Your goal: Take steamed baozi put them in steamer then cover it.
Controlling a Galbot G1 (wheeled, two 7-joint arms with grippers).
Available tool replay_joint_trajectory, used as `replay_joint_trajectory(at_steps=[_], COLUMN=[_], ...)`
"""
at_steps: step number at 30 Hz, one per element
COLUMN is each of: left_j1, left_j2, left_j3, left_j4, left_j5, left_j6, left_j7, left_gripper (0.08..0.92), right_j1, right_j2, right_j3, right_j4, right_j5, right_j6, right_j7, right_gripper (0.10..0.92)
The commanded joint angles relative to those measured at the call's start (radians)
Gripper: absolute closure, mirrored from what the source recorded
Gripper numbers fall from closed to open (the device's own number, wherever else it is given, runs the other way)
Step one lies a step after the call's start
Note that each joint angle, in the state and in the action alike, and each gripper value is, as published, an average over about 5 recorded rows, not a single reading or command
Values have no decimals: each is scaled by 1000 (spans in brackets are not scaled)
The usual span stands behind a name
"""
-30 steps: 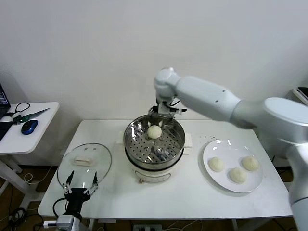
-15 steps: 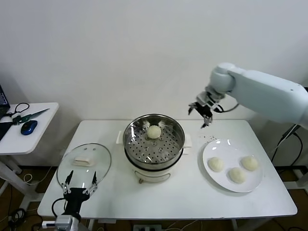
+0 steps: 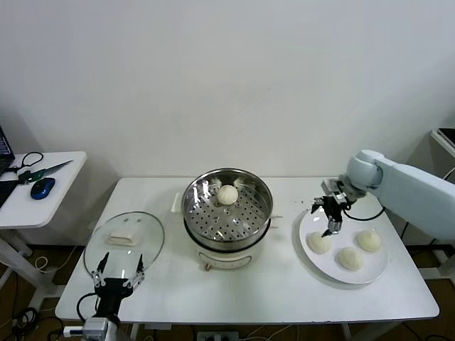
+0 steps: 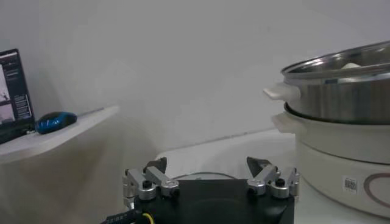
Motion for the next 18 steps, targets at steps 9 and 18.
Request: replay_joint_trajectory(at_steps=[9, 18], left_j1=[10, 9], left_j2=[-4, -8], left_j3=[1, 7], left_j4=[14, 23], left_j5=[31, 34], left_j6=[-8, -8], left_j7=[-3, -4], left_gripper=[177, 177], right_j1=[-159, -163], right_j2=[71, 92], right_j3=[150, 145], right_j4=[-149, -169], right_j5=[-106, -117], right_j6=[-4, 9], right_j7=[-2, -9], right_gripper=[203, 203])
